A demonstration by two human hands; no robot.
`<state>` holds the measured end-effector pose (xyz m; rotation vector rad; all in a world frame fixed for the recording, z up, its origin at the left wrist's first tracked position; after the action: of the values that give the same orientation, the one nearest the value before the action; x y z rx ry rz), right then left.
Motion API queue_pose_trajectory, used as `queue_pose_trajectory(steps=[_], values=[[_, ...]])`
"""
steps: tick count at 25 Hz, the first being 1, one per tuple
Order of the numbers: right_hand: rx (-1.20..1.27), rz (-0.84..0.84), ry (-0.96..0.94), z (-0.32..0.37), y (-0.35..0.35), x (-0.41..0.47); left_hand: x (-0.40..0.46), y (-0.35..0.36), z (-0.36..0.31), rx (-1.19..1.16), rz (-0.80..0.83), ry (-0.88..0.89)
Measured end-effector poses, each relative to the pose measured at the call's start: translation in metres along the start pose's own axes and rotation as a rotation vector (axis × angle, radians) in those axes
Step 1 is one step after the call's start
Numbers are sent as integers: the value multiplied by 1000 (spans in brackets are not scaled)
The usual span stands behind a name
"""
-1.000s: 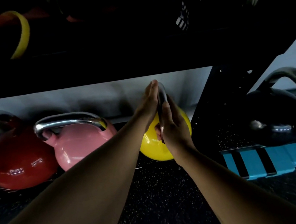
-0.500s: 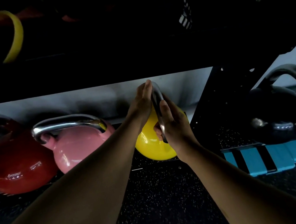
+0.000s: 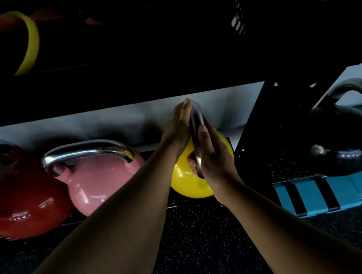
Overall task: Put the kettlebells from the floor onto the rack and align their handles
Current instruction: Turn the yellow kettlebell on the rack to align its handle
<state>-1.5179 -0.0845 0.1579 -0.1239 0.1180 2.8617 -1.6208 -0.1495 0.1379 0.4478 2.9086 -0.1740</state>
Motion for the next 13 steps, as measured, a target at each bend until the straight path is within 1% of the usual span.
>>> queue_pose_trajectory(steps=[2, 5, 8, 11, 13], values=[[4, -1, -13, 2, 0, -1, -2, 0, 1, -11, -7, -3], [-9, -5, -18, 3, 0, -2, -4, -1, -4, 36, -22, 0], [4, 23, -6, 2, 0, -2, -6, 2, -9, 33, 34, -1], [-19, 19, -23, 1, 0, -1, -6, 1, -15, 230, 45, 5], [-43, 16, -12, 0, -1, -2, -7, -5, -20, 303, 65, 18]])
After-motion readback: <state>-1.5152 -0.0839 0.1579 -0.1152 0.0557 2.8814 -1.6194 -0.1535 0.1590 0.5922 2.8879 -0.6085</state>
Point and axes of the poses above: each hand's wrist, its own x-axis towards the middle knuckle, its own y-axis out of the palm, z = x × y, the point moved 3 cm from there along x, towards the middle knuckle, and after that the axes turned 1 degree about y, right-handed, at the moved point
